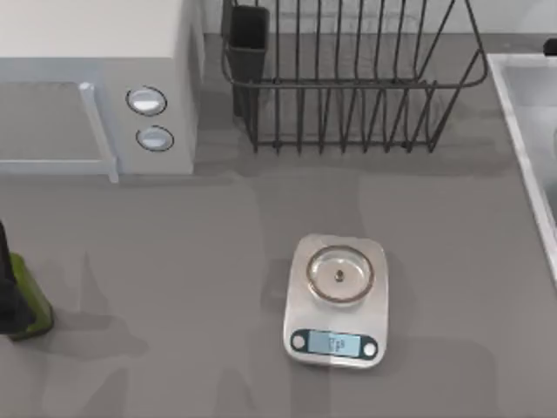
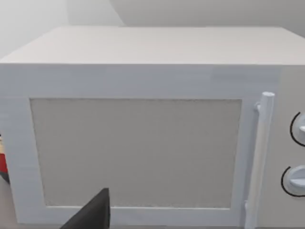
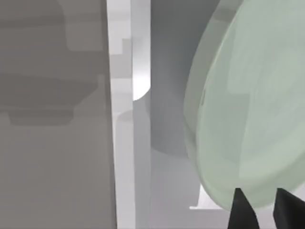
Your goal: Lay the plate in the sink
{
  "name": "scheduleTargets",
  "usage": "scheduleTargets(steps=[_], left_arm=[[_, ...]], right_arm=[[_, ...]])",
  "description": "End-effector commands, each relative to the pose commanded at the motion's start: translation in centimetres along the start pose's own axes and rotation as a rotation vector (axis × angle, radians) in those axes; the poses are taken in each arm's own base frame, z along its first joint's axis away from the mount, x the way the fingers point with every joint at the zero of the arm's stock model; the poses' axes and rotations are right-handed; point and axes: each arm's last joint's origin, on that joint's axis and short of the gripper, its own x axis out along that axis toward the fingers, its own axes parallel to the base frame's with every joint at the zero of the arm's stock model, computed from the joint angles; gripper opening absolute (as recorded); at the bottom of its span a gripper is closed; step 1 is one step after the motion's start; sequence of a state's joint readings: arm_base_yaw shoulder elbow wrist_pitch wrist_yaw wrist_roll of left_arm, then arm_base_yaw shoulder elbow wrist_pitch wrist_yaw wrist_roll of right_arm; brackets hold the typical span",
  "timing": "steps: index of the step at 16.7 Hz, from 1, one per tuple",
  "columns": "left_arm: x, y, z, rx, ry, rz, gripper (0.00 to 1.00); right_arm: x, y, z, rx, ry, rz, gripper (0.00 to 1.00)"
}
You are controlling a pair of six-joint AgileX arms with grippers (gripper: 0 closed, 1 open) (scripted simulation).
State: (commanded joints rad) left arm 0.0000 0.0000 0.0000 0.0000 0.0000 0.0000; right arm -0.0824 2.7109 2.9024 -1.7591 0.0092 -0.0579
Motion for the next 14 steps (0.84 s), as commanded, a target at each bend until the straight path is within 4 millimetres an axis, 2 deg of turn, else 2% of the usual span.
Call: scheduleTargets(steps=[8,14], left_arm=[[0.00,0.00,0.00,0.000,0.000,0.000,1.00],[0.00,0.00,0.00,0.000,0.000,0.000,1.00]], right_arm=[[0.00,0.00,0.00,0.000,0.000,0.000,0.98],[0.00,0.00,0.00,0.000,0.000,0.000,1.00]])
